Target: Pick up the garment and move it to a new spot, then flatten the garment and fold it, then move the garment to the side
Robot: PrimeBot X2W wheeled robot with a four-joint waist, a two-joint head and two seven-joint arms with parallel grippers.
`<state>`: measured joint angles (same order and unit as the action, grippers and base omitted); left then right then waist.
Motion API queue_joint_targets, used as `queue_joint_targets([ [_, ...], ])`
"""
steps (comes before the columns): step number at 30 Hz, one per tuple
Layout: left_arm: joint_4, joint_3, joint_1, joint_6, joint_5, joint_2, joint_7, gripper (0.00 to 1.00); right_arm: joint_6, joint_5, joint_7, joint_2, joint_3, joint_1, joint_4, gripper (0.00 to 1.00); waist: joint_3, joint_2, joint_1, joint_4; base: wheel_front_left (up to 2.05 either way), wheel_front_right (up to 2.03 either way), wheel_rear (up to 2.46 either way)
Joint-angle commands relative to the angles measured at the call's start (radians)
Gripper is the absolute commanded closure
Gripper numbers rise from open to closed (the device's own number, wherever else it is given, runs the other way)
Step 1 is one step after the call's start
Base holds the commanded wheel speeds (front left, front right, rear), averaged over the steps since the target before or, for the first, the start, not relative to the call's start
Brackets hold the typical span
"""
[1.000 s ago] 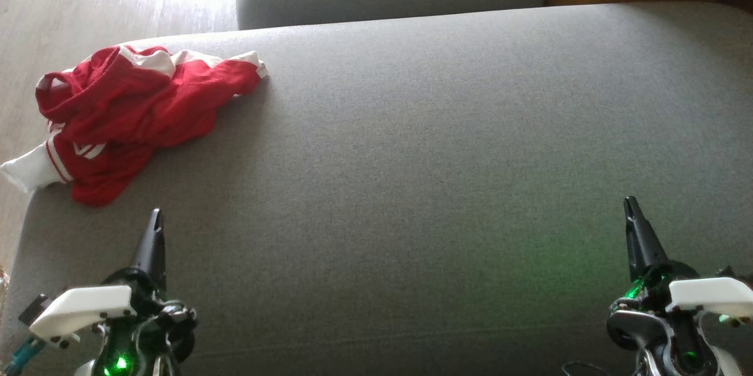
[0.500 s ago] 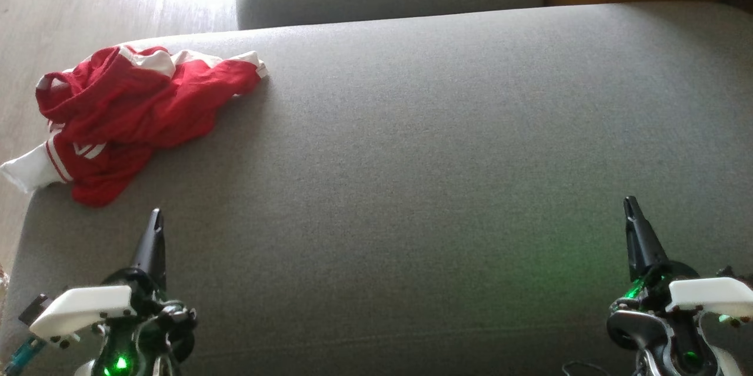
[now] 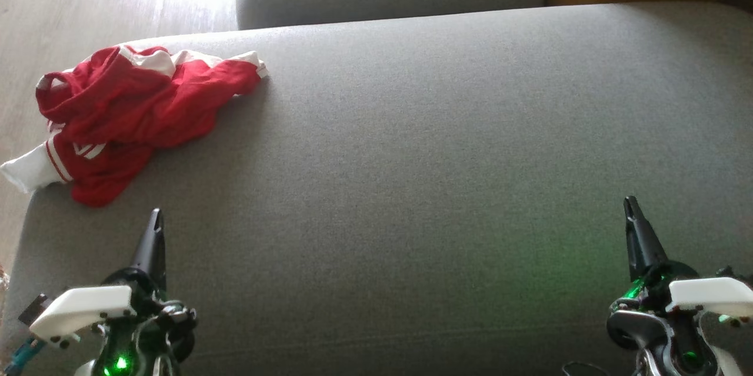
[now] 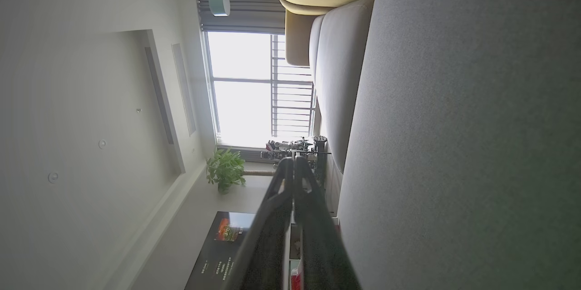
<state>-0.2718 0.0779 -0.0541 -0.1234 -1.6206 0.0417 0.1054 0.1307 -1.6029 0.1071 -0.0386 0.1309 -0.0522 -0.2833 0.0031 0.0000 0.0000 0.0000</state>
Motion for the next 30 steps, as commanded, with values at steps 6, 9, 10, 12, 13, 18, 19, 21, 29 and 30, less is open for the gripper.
queue_joint_targets([
  [6, -0.042, -0.003, 0.025, 0.002, -0.002, -0.006, -0.002, 0.00, 0.000, 0.000, 0.000, 0.002, -0.006, 0.018, -0.045, 0.00, 0.000, 0.0000, 0.0000, 0.000, 0.00, 0.00, 0.00],
  [9, -0.073, -0.006, 0.055, 0.002, -0.003, -0.013, -0.004, 0.00, 0.000, 0.000, -0.003, 0.003, -0.012, 0.041, -0.077, 0.00, 0.000, 0.0000, 0.0000, 0.000, 0.00, 0.00, 0.00],
  [10, -0.070, -0.008, 0.055, 0.002, -0.004, -0.012, -0.006, 0.00, 0.000, 0.000, -0.006, 0.003, -0.015, 0.041, -0.075, 0.00, 0.000, 0.0000, 0.0000, 0.000, 0.00, 0.00, 0.00],
  [12, -0.064, -0.013, 0.055, 0.001, -0.004, -0.012, -0.011, 0.00, 0.000, 0.000, -0.012, 0.003, -0.022, 0.040, -0.071, 0.00, 0.000, 0.0000, 0.0000, -0.001, 0.00, 0.00, 0.00],
  [13, -0.061, -0.015, 0.055, 0.001, -0.004, -0.012, -0.014, 0.00, 0.000, 0.002, -0.015, 0.003, -0.025, 0.039, -0.069, 0.00, 0.000, 0.0000, 0.0000, -0.001, 0.00, 0.00, 0.00],
  [18, -0.047, -0.031, 0.054, 0.001, 0.022, -0.008, -0.031, 0.00, 0.000, 0.025, -0.030, 0.001, -0.043, 0.036, -0.059, 0.00, 0.001, 0.0000, 0.0000, -0.002, 0.00, 0.00, 0.00],
  [19, -0.046, -0.034, 0.053, 0.001, 0.032, -0.007, -0.034, 0.00, 0.000, 0.034, -0.033, 0.001, -0.045, 0.035, -0.057, 0.00, 0.001, 0.0000, 0.0000, -0.003, 0.00, 0.00, 0.00],
  [21, -0.042, -0.032, 0.053, 0.001, 0.057, -0.007, -0.040, 0.00, 0.000, 0.058, -0.039, 0.001, -0.047, 0.034, -0.052, 0.00, 0.001, 0.0000, 0.0000, -0.003, 0.00, 0.00, 0.00],
  [29, -0.007, -0.028, 0.053, 0.000, 0.164, -0.009, -0.063, 0.00, 0.000, 0.166, -0.063, 0.001, -0.067, 0.031, -0.029, 0.00, 0.001, 0.0000, 0.0000, -0.007, 0.00, 0.00, 0.00],
  [30, -0.002, -0.029, 0.053, 0.001, 0.178, -0.009, -0.066, 0.00, 0.000, 0.182, -0.066, 0.001, -0.071, 0.030, -0.025, 0.00, 0.001, 0.0000, 0.0000, -0.007, 0.00, 0.00, 0.00],
])
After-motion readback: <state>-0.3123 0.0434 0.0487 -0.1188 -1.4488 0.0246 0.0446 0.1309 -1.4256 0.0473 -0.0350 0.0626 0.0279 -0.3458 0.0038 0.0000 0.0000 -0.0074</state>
